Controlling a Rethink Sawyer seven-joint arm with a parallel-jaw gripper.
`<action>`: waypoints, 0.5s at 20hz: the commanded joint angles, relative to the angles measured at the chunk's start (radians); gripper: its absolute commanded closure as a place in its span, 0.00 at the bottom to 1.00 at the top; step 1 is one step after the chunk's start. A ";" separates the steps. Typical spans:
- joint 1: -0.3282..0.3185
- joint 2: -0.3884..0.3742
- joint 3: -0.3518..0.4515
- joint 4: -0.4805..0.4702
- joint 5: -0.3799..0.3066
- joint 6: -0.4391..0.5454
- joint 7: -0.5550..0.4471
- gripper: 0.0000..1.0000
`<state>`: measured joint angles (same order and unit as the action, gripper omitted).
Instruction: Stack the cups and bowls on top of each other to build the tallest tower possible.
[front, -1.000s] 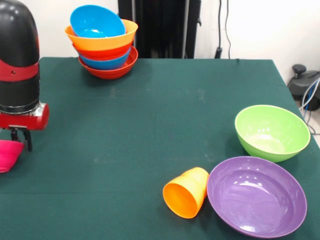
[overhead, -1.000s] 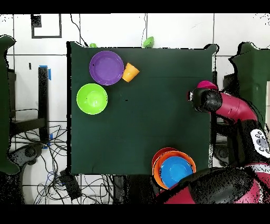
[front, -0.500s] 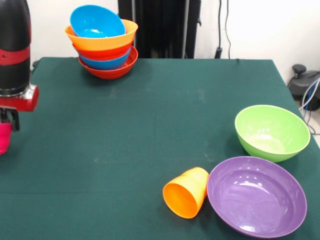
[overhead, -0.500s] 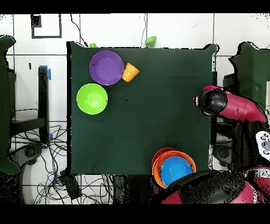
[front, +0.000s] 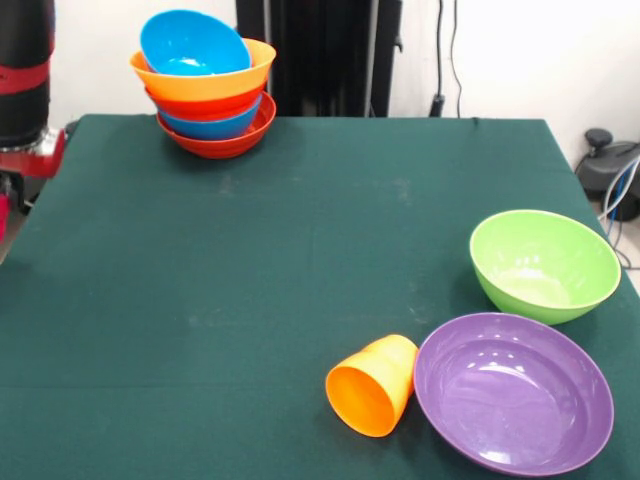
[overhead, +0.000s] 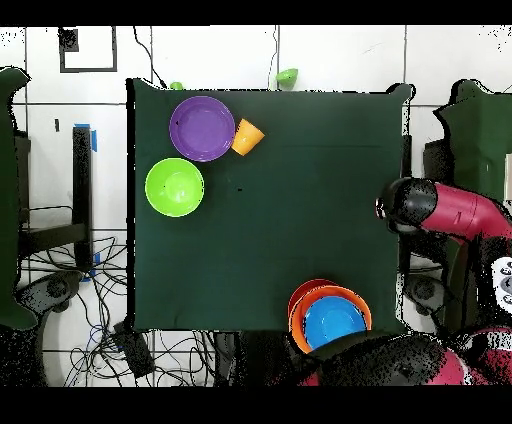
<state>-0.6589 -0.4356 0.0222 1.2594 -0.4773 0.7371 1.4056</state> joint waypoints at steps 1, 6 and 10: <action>0.115 -0.072 -0.087 0.151 -0.124 0.099 -0.029 1.00; 0.203 -0.156 -0.173 0.208 -0.156 0.216 -0.080 1.00; 0.243 -0.177 -0.210 0.220 -0.171 0.281 -0.100 1.00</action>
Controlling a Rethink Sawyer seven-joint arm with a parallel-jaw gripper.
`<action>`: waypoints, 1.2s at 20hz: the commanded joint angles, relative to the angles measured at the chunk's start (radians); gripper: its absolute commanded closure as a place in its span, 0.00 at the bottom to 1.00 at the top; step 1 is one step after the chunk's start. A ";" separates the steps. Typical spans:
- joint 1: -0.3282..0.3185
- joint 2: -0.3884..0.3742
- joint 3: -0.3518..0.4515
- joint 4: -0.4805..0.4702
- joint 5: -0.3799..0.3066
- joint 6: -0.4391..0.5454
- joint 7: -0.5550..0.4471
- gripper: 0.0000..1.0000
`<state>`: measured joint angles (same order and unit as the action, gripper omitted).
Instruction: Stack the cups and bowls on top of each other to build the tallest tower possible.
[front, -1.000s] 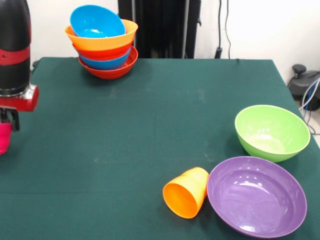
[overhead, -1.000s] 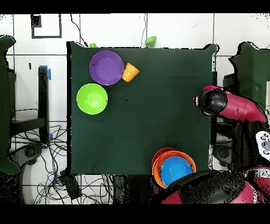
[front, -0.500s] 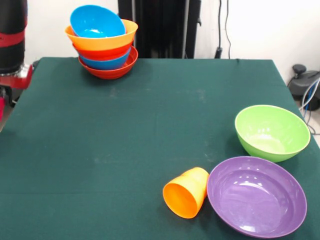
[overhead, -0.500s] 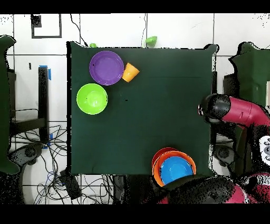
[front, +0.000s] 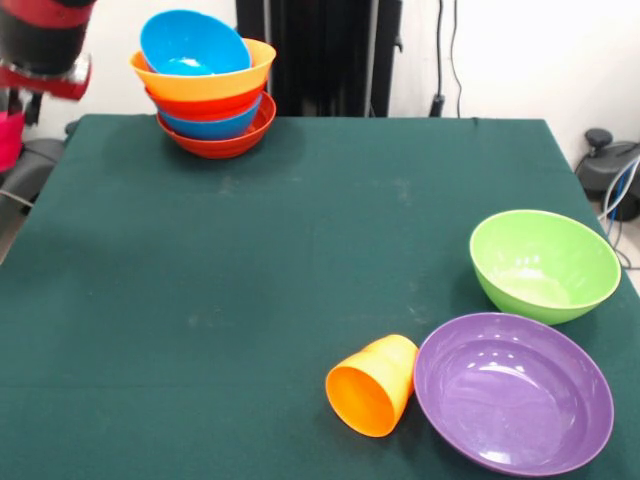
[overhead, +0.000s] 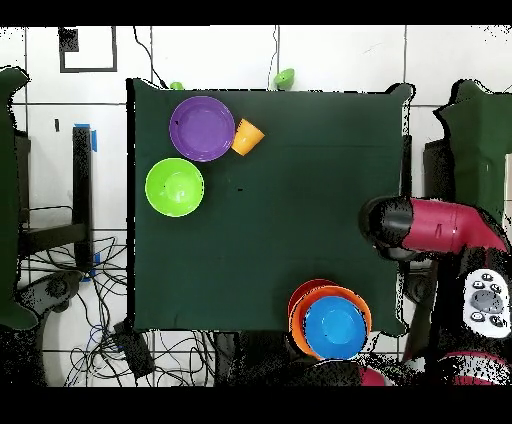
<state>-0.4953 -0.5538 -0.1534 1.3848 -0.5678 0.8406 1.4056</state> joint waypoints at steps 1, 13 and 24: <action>0.083 -0.064 -0.039 0.099 -0.083 0.183 -0.103 1.00; 0.140 -0.069 -0.023 0.020 -0.056 0.355 -0.092 1.00; 0.161 -0.113 -0.004 0.158 0.095 0.370 0.095 1.00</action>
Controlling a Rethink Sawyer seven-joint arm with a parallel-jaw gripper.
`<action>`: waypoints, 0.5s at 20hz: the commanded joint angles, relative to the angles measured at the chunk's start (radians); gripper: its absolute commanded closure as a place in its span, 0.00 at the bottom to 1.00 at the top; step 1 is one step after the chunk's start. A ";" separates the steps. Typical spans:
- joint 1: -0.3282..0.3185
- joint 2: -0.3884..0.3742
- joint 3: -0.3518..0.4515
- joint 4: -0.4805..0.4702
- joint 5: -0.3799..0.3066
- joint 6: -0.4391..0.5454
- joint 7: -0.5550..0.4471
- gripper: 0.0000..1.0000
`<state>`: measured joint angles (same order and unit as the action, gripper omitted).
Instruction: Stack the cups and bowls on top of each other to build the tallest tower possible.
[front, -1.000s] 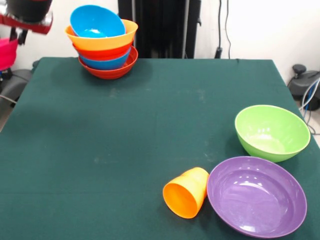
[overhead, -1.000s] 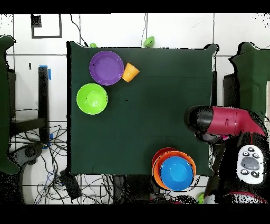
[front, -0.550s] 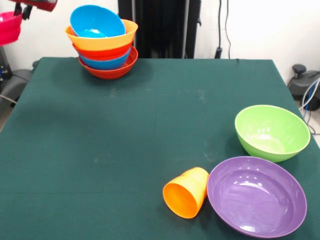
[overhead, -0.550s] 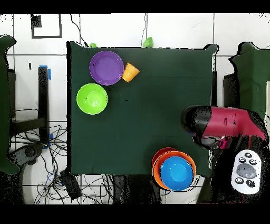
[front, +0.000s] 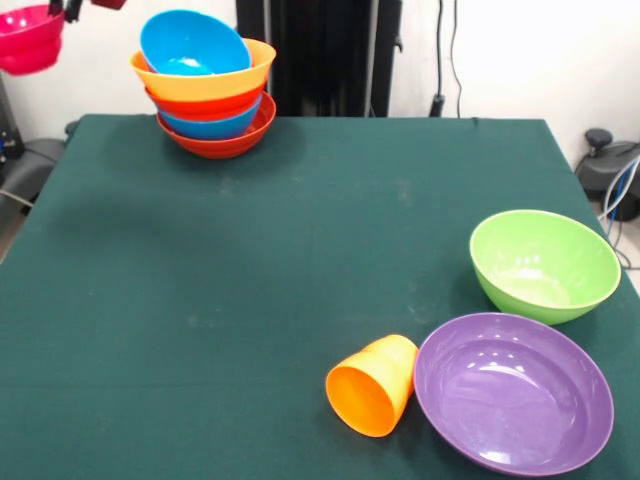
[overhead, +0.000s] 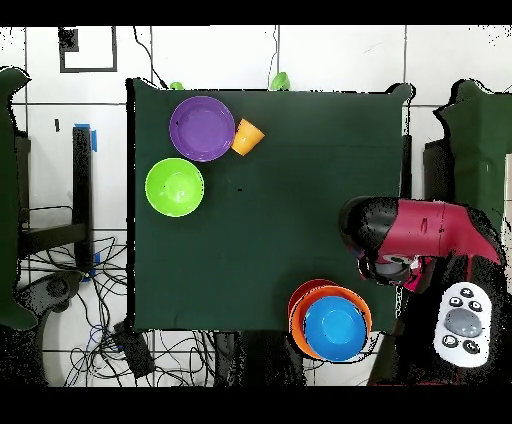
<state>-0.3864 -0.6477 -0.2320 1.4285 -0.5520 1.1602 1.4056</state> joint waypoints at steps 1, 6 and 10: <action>0.060 -0.029 0.068 0.137 0.085 0.037 0.109 1.00; 0.093 -0.052 0.044 0.241 0.110 -0.063 0.187 1.00; 0.121 -0.044 0.037 0.277 0.144 -0.093 0.250 1.00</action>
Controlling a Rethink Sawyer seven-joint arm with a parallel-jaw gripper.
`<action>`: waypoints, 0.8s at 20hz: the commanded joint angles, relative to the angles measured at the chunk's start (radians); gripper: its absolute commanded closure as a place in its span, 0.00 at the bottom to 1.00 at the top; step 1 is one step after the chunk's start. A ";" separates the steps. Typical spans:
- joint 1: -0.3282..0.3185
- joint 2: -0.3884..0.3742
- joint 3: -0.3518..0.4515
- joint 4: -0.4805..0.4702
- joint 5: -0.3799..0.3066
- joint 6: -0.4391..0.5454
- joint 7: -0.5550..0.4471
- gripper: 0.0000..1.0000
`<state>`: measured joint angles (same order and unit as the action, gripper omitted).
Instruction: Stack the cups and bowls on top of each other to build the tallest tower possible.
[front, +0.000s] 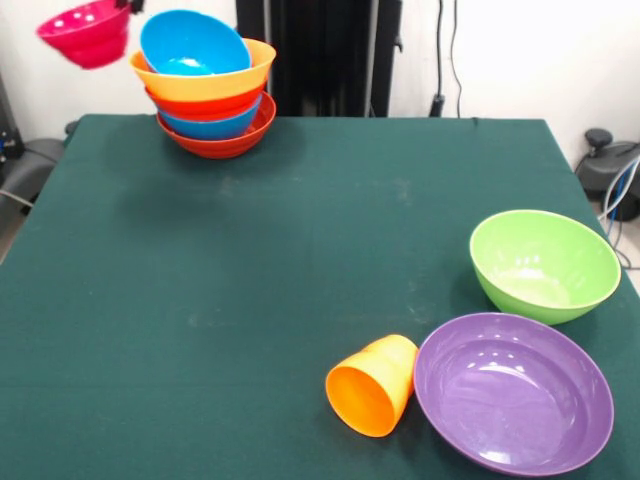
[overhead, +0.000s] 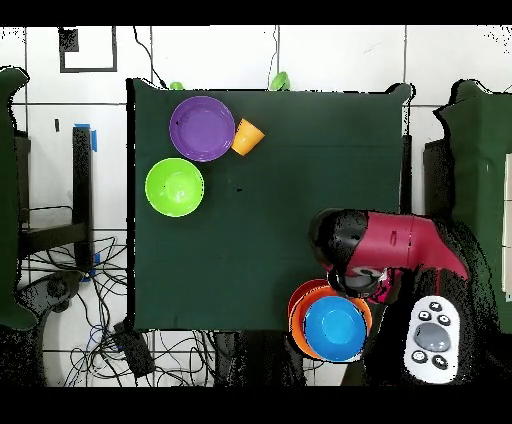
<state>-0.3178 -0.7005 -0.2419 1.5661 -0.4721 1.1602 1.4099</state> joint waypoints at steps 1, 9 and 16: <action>0.062 0.009 0.044 0.144 0.072 -0.088 0.254 1.00; 0.154 0.025 0.006 0.180 0.114 -0.080 0.391 1.00; 0.216 0.044 0.003 0.216 0.135 -0.081 0.507 1.00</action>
<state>-0.1386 -0.7046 -0.2813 1.7126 -0.3813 1.1596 1.7128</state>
